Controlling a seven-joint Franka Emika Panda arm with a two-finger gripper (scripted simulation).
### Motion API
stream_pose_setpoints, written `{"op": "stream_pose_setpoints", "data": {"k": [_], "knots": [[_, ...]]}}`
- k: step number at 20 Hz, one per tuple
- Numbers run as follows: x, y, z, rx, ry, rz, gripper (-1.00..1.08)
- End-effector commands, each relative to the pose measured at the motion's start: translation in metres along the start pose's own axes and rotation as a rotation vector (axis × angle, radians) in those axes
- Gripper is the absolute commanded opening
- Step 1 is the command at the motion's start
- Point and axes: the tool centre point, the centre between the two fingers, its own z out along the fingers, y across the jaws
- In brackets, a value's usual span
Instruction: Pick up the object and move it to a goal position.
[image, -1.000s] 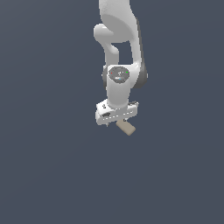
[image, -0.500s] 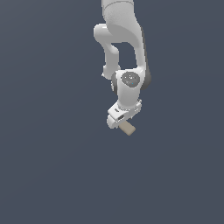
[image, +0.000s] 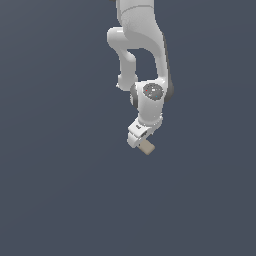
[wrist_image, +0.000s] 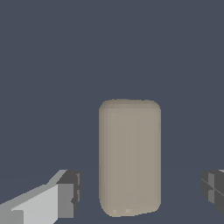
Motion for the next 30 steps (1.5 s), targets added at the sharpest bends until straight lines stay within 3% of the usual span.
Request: {"op": "stream_pose_setpoints", "data": {"k": [1,18,19,30], "knots": [[0.000,0.000,0.000,0.000,0.000,0.000,1.00],[0.000,-0.001,0.050,-0.001,0.001,-0.006,1.00],[0.000,-0.001,0.050,-0.001,0.001,-0.006,-1.00],[0.000,0.000,0.050,-0.002,0.001,-0.005,-1.00]]}}
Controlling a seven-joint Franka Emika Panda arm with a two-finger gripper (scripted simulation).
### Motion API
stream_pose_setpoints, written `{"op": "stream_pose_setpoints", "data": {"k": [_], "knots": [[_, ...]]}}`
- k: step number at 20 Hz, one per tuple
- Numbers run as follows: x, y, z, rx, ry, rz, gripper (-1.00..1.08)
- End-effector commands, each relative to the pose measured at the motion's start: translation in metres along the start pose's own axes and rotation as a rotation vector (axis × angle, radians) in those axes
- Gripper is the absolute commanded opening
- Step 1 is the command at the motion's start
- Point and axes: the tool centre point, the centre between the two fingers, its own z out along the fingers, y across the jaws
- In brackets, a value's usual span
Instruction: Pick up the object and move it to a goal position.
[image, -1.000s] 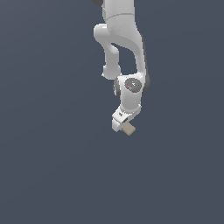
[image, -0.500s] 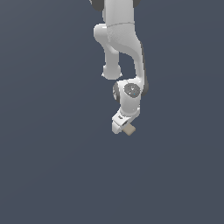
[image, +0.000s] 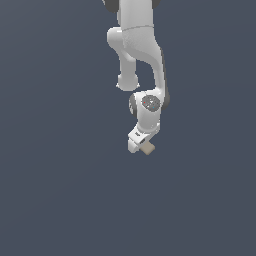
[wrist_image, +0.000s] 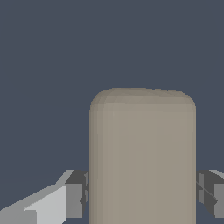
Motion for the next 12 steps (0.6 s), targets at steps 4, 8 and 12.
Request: {"op": "stream_pose_setpoints", "data": {"k": [4,8,12], "knots": [[0.002,0.006,-0.002,0.000,0.000,0.000,-1.00],[0.006,0.018,-0.007,0.001,0.000,0.000,-1.00],[0.013,0.037,-0.015,0.001,0.000,0.000,-1.00]]}}
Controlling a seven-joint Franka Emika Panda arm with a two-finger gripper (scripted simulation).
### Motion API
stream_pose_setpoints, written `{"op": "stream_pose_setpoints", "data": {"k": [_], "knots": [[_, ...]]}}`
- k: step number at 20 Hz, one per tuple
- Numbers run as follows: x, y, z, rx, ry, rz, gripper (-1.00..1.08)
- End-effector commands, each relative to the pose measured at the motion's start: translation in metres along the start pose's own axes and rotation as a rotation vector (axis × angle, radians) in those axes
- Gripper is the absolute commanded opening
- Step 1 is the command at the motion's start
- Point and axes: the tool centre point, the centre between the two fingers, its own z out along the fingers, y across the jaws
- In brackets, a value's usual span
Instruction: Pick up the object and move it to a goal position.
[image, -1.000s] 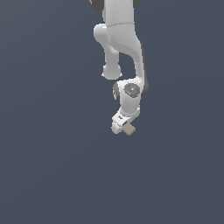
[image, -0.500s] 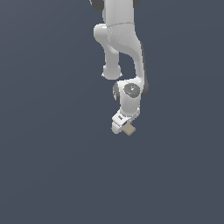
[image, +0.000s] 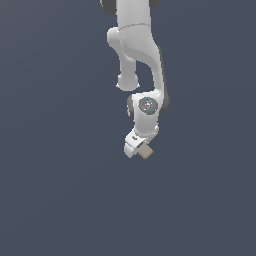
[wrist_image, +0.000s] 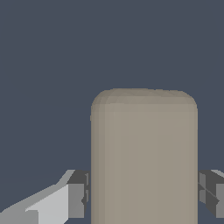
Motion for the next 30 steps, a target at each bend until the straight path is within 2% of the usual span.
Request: {"op": "stream_pose_setpoints", "data": {"k": [1,18,30], "knots": [[0.004,0.013,-0.005,0.000,0.001,0.000,-1.00],[0.043,0.118,-0.046,0.001,0.001,0.000,-1.00],[0.063,0.166,-0.064,0.000,0.000,0.000,-1.00]]}}
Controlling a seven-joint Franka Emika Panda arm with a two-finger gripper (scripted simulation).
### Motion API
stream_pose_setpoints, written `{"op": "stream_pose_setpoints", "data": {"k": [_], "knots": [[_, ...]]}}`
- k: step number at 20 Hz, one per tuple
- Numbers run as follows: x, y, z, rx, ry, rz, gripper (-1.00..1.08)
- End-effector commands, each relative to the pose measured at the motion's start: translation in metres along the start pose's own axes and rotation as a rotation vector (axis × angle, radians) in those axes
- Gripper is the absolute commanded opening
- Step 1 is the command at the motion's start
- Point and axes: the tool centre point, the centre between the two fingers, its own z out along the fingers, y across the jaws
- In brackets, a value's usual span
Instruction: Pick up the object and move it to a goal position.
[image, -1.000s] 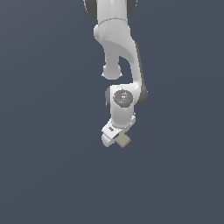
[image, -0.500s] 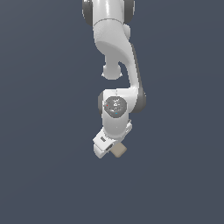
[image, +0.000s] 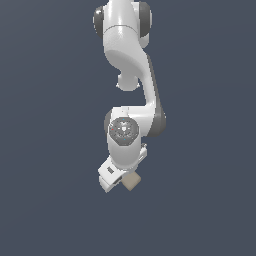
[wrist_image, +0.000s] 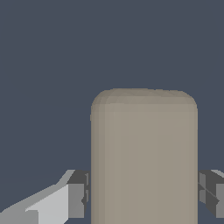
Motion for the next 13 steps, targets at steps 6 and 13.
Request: {"op": "stream_pose_setpoints", "data": {"k": [6,13], "knots": [[0.007,0.015,-0.006,0.000,0.000,0.000,-1.00],[0.009,0.019,-0.007,0.000,0.000,-0.001,-1.00]]}}
